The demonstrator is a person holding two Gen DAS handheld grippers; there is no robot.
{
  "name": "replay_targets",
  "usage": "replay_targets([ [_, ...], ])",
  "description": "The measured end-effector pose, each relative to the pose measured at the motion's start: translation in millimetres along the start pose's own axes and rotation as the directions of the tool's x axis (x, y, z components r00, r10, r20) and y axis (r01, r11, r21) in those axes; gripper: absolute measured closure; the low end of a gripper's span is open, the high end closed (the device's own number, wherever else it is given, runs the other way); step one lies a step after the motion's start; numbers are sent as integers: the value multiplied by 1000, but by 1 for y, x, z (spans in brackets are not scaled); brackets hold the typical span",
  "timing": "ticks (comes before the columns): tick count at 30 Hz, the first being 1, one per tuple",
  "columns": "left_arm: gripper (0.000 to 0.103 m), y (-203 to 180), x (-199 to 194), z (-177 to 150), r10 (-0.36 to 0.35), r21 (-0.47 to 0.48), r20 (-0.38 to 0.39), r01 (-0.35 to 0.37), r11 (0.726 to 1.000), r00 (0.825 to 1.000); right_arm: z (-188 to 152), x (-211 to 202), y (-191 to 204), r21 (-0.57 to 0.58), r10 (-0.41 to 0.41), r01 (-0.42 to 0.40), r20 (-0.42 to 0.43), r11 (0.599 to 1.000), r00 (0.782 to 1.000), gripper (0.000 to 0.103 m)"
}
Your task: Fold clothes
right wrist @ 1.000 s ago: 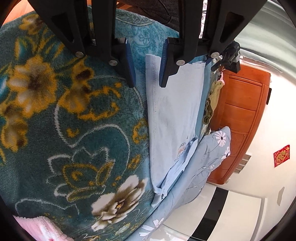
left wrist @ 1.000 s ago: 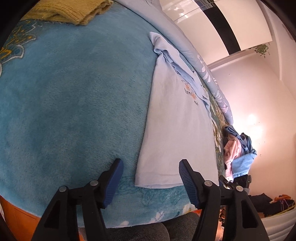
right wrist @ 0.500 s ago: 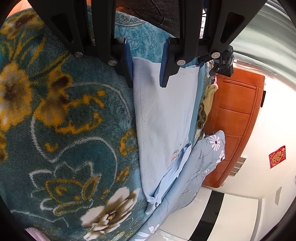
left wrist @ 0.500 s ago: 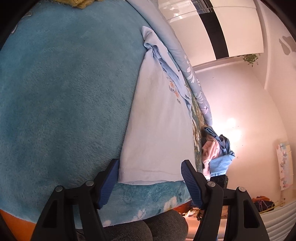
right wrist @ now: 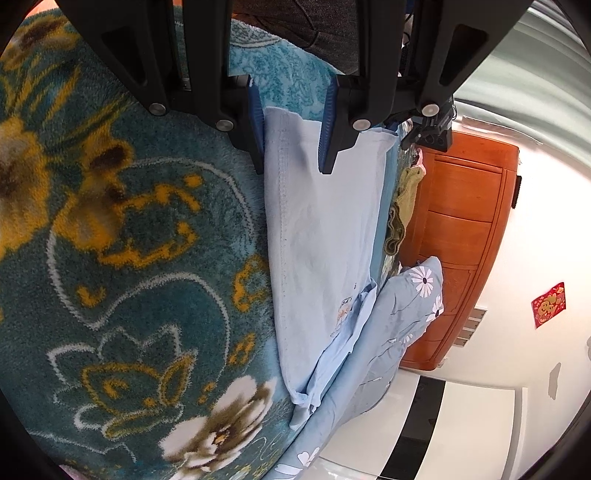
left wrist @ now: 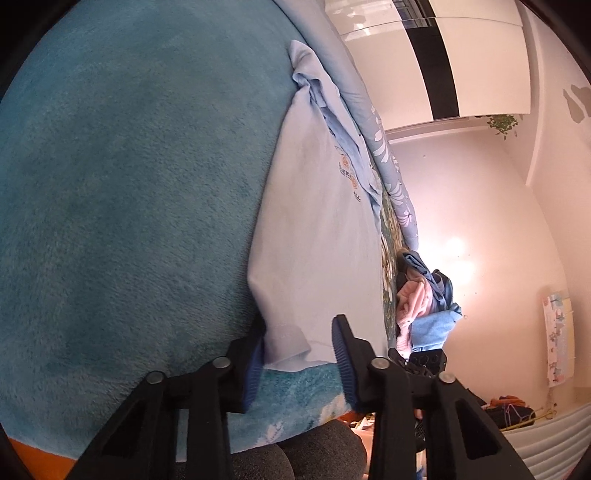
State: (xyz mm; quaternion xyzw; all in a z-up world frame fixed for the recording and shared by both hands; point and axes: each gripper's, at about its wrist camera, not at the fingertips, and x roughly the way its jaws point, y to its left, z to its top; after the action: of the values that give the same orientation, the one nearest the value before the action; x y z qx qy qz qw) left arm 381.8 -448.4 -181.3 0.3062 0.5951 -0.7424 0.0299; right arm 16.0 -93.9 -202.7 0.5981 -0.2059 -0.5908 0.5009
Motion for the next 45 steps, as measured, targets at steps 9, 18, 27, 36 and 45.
replay_targets([
  [9, 99, 15, -13, -3, -25, -24, 36, 26, 999, 999, 2, -4, -6, 28, 61, -61, 0, 998, 998, 97],
  [18, 99, -39, -23, 62, -180, 32, 99, 177, 984, 979, 65, -8, 27, 10, 285, -287, 78, 958, 955, 97],
  [27, 99, -103, 5, 187, -67, 141, 137, 48, 989, 988, 181, 19, 88, -105, 240, -227, 135, 968, 961, 97],
  [36, 99, -108, 67, 316, 46, 114, 182, -68, 991, 982, 310, 84, 109, -102, 45, -28, 164, 994, 985, 97],
  [45, 99, -72, 135, 375, 183, 35, 148, -191, 981, 972, 378, 149, 73, 10, -117, 117, 157, 993, 981, 97],
])
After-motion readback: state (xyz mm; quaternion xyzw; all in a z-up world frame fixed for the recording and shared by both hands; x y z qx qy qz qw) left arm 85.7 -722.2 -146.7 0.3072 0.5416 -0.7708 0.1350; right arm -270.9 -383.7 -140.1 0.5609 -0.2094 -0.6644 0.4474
